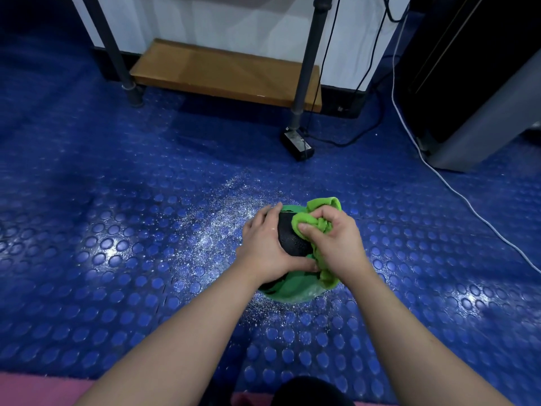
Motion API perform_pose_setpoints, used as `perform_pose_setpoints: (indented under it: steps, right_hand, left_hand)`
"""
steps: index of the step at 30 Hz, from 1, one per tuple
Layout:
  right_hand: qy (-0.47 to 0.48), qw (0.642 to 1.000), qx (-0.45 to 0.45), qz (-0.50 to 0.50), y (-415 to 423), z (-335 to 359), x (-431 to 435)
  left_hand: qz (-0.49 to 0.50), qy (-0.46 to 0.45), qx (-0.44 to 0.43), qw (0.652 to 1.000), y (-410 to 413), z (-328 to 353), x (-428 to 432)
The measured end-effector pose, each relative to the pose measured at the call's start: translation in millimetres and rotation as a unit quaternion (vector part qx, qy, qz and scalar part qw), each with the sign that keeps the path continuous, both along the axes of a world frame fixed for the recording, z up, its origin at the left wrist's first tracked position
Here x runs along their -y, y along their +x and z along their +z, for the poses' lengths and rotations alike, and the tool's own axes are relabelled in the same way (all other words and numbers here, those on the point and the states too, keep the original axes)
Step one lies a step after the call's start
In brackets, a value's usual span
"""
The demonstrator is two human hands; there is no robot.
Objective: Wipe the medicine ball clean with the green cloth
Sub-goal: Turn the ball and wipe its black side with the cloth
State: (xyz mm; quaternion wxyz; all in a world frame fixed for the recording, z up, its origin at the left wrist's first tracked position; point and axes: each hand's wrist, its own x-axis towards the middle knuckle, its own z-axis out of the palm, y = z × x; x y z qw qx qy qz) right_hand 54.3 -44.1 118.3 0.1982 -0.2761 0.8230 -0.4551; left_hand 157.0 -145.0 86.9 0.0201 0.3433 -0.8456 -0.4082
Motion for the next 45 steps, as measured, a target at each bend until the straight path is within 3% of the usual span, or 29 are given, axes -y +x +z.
perform_pose_setpoints:
  steps: [3,7,12,18,22,26,31,35,40,43,45]
  right_hand:
    - [0.05,0.995,-0.083,0.01,5.4,-2.9,5.6]
    - [0.06,0.991,-0.102,-0.055,6.6,-5.1,13.1]
    - [-0.03,0.999,0.015,-0.018,7.4,-4.1,10.1]
    - [0.064,0.989,-0.133,0.025,18.7,-4.6,19.0]
    - [0.096,0.991,-0.095,-0.022,10.3,2.2,29.9]
    - [0.055,0.997,-0.047,0.016,7.8,1.0,25.4]
    - [0.045,0.988,-0.135,0.062,18.7,-4.1,21.8]
    - [0.071,0.986,-0.147,0.026,19.6,-2.3,28.1]
    - [0.076,0.992,-0.074,-0.063,8.1,-2.6,28.5]
    - [0.066,0.996,-0.047,-0.024,2.2,-2.3,25.4]
    - [0.059,0.994,-0.093,0.023,5.0,-3.9,22.3]
  left_hand:
    - [0.009,-0.004,-0.016,1.0,1.1,-2.1,1.6]
    - [0.004,-0.011,-0.029,1.0,3.2,-6.8,3.3]
    - [0.006,0.006,-0.024,1.0,1.2,-4.9,8.4]
    - [0.027,0.03,-0.059,0.997,14.8,-7.4,10.4]
    - [0.032,0.03,-0.052,0.998,14.1,-7.4,11.8]
    - [0.031,0.043,-0.041,0.998,13.3,-6.0,15.0]
    - [0.045,0.052,-0.05,0.996,18.6,-6.1,15.5]
    - [0.055,0.065,-0.057,0.995,19.6,-4.5,14.4]
    - [0.039,0.05,-0.039,0.997,14.7,-2.0,12.9]
    - [0.041,0.038,-0.017,0.998,6.2,-1.0,11.5]
    - [0.042,0.031,-0.012,0.999,2.6,-0.2,11.0]
